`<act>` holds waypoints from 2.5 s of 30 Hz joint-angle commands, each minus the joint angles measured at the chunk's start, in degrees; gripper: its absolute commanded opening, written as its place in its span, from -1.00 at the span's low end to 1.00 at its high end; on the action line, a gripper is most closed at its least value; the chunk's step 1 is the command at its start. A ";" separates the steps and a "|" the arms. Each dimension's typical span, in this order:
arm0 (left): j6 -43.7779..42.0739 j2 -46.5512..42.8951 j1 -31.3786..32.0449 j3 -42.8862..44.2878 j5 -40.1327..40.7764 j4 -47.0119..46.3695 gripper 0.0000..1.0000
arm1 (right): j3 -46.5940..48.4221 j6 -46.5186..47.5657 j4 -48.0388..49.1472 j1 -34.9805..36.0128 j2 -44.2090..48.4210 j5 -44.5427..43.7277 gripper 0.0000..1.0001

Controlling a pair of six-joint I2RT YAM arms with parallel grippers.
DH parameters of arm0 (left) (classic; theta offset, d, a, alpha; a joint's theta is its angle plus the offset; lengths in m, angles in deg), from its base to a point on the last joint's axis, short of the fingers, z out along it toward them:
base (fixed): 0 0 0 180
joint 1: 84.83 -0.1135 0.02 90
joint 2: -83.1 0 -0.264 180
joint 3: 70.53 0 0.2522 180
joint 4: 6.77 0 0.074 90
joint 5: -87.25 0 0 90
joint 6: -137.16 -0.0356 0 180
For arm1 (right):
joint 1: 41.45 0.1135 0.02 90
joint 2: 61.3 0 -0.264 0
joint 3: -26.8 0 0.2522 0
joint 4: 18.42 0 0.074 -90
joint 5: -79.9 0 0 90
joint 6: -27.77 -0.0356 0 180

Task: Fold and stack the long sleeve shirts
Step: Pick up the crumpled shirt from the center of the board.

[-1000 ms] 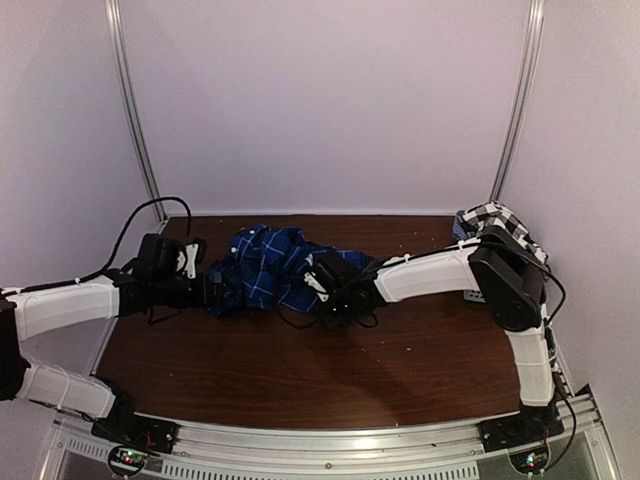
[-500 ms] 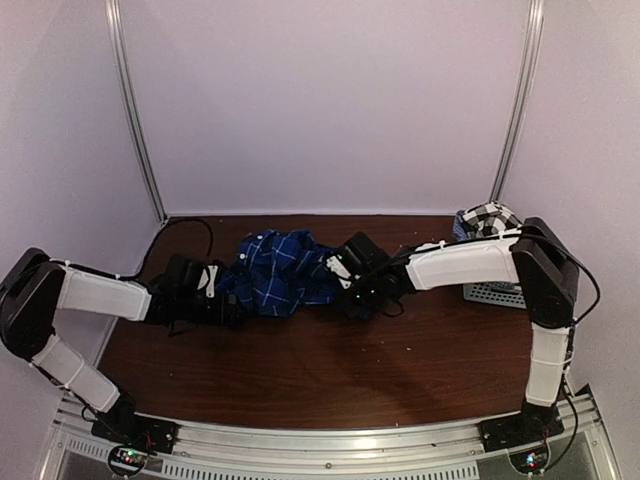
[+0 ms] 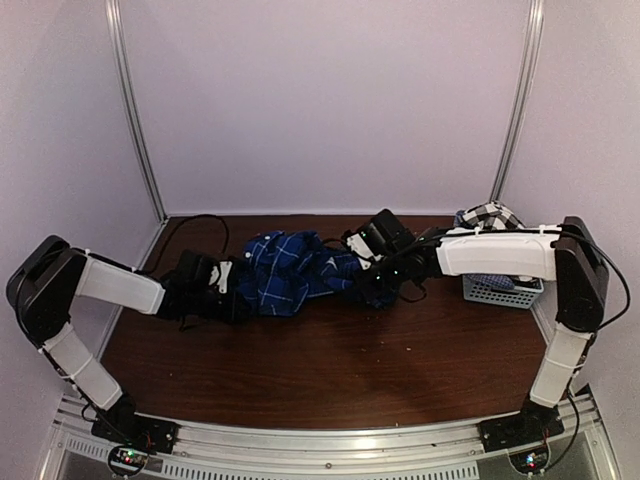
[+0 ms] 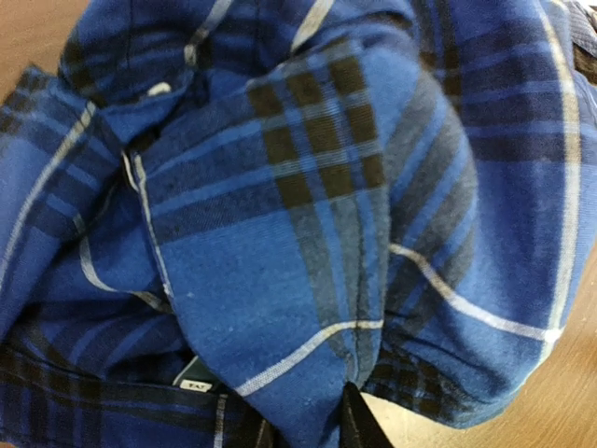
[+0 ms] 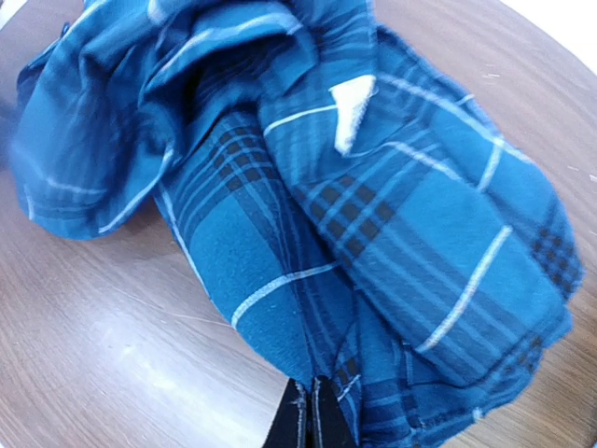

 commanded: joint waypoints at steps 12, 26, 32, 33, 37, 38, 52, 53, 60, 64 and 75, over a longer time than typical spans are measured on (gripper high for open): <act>-3.60 -12.81 -4.08 8.71 7.45 11.53 -0.66 | -1.15 2.07 -12.53 -2.46 15.96 -11.96 -1.00; -5.57 -19.47 7.36 3.76 3.51 3.27 0.68 | 0.46 0.11 -13.50 -4.58 14.77 -8.46 -1.00; -7.57 -15.37 15.93 4.72 8.83 3.67 0.73 | 0.81 -0.46 -12.65 -5.48 14.55 -5.92 -1.00; -7.96 -13.85 16.87 5.36 9.88 4.10 0.74 | 0.91 -0.50 -12.73 -5.65 14.56 -5.56 -1.00; -9.24 -7.33 20.90 8.39 18.82 6.86 0.73 | 1.47 -0.51 -13.20 -6.50 15.34 -4.84 -1.00; -9.38 -5.76 21.98 8.94 20.74 7.41 0.73 | 1.48 -0.43 -13.24 -6.79 15.72 -4.54 -1.00; -8.79 8.16 24.72 16.76 38.44 10.13 -0.18 | -1.00 -0.12 -14.08 -9.89 19.54 -3.60 -1.00; -9.23 7.46 24.68 16.76 38.75 10.15 -0.28 | -1.18 -0.07 -14.32 -10.27 19.94 -4.22 -1.00; -10.85 -3.05 18.36 17.14 34.19 17.87 -1.00 | -1.21 1.25 -16.18 -13.16 23.70 -8.21 -1.00; -10.92 -11.55 7.98 17.85 19.27 21.17 -1.00 | -0.24 3.03 -16.98 -13.45 25.66 -9.81 -1.00; -7.18 -17.25 -7.65 22.11 -0.94 25.50 -0.95 | 0.85 4.52 -18.29 -13.88 31.06 -13.07 -1.00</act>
